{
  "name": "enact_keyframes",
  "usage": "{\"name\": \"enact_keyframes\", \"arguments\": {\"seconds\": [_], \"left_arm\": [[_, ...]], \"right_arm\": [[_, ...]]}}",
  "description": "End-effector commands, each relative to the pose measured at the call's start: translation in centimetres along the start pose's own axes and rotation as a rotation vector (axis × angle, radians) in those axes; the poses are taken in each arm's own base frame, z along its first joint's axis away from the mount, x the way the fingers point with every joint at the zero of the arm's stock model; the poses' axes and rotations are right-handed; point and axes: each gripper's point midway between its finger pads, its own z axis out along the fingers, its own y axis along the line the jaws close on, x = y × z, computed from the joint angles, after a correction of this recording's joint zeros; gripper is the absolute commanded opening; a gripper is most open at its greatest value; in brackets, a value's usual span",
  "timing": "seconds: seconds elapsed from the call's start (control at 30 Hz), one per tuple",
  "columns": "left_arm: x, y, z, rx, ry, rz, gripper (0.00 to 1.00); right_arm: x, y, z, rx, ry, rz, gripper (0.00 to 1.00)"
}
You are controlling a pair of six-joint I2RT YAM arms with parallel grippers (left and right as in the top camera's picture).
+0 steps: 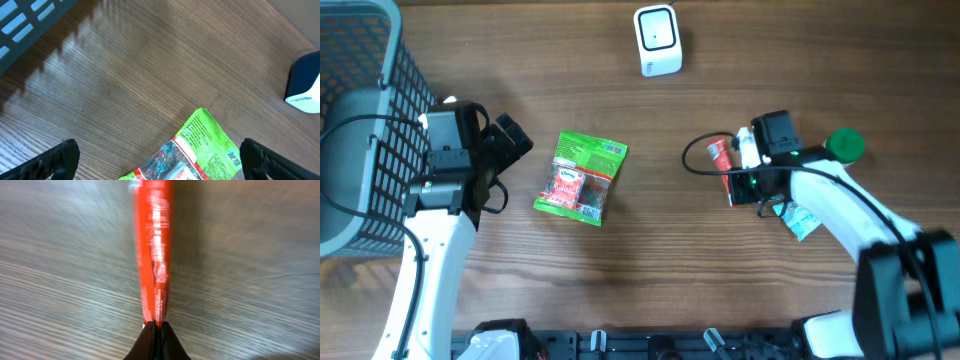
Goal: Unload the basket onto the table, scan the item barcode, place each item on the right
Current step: 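Lift the stick pack up and right with the right gripper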
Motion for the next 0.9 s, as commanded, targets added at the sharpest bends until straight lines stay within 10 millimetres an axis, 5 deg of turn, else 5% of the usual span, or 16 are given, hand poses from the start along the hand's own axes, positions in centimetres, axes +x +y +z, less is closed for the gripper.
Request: {"name": "enact_keyframes", "arguments": {"seconds": [0.0, 0.47, 0.73, 0.87], "left_arm": [[-0.3, 0.3, -0.1, -0.010, -0.009, 0.003, 1.00], [-0.3, 0.3, -0.1, -0.010, -0.010, 0.003, 1.00], [-0.3, 0.3, -0.1, -0.010, -0.009, 0.003, 1.00], [-0.3, 0.3, -0.1, -0.010, -0.010, 0.003, 1.00]], "right_arm": [[-2.9, 0.6, -4.0, 0.008, -0.149, 0.002, 0.04], [-5.6, 0.3, -9.7, 0.157, -0.298, -0.068, 0.04], [-12.1, 2.9, -19.9, 0.141, -0.421, -0.106, 0.04], [-15.4, 3.7, -22.4, 0.154, -0.405, -0.159, 0.04]]}}
